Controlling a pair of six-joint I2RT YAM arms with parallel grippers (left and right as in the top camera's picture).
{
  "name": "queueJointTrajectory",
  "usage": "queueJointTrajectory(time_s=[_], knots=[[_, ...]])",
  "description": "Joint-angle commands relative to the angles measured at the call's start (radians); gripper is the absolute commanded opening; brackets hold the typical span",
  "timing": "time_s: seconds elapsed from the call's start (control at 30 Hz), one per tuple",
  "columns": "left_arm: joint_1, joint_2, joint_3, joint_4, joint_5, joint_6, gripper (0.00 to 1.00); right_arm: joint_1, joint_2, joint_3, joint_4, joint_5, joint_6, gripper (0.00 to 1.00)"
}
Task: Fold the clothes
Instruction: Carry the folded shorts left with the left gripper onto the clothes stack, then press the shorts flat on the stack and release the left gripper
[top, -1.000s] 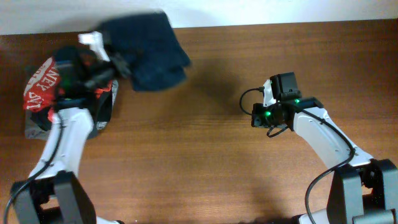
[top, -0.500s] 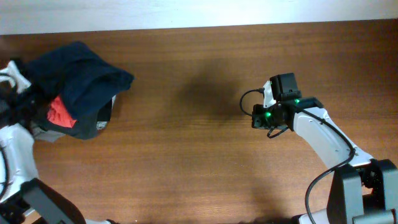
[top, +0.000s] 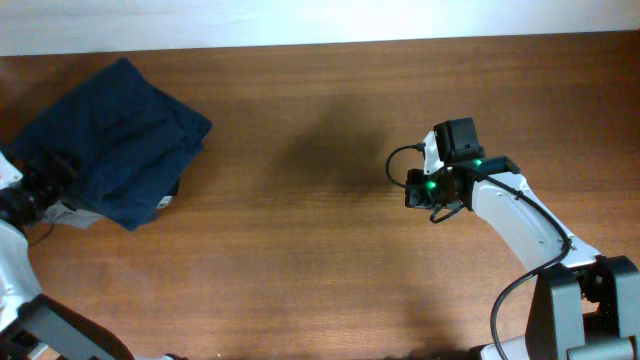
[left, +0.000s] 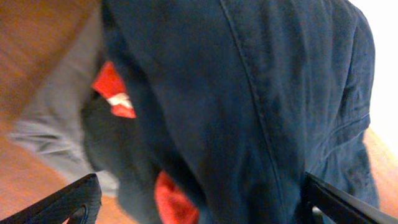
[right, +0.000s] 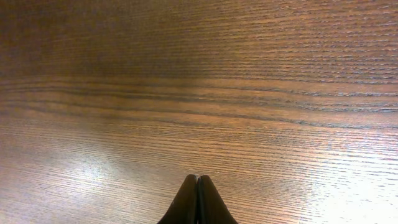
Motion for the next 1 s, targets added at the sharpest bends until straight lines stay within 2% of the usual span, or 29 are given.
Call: queueJointTrajectory(time_s=[0.0, 0.17, 0.23, 0.27, 0.3, 0.37, 0.4, 0.57, 0.7, 0.8, 0.97], knots=[[0.025, -0.137, 0.011, -0.027, -0.042, 0.084, 0.99, 0.004, -0.009, -0.003, -0.006, 0.005, -0.010, 0.04], [0.027, -0.311, 0.022, -0.038, -0.029, 0.084, 0.99, 0.004, -0.009, -0.003, -0.005, 0.005, -0.010, 0.04], [0.006, -0.407, 0.022, -0.024, 0.029, 0.107, 0.99, 0.004, -0.009, -0.003, 0.000, 0.005, -0.010, 0.04], [-0.012, -0.425, 0.022, -0.017, 0.045, 0.147, 0.79, 0.004, -0.009, -0.003, 0.005, 0.005, -0.009, 0.04], [-0.031, -0.431, 0.022, -0.017, 0.047, 0.186, 0.52, 0.005, -0.009, -0.003, 0.008, 0.005, -0.009, 0.04], [-0.085, -0.414, 0.021, -0.036, 0.043, 0.286, 0.07, 0.005, -0.009, -0.003, 0.019, 0.005, -0.009, 0.04], [-0.108, -0.395, 0.021, -0.045, 0.033, 0.320, 0.01, 0.005, -0.009, -0.003, 0.020, 0.005, -0.009, 0.04], [-0.167, -0.220, 0.019, 0.010, -0.050, 0.384, 0.00, 0.005, -0.009, -0.003, 0.011, 0.003, -0.009, 0.04], [-0.157, 0.035, 0.020, 0.122, -0.075, 0.387, 0.00, 0.005, -0.009, -0.003, 0.001, -0.007, -0.009, 0.04], [-0.130, 0.215, 0.020, 0.131, -0.132, 0.367, 0.00, 0.005, -0.009, -0.003, -0.002, -0.036, -0.009, 0.04], [-0.098, 0.387, 0.020, 0.136, -0.156, 0.342, 0.00, 0.005, -0.009, -0.003, -0.018, -0.052, -0.009, 0.04]])
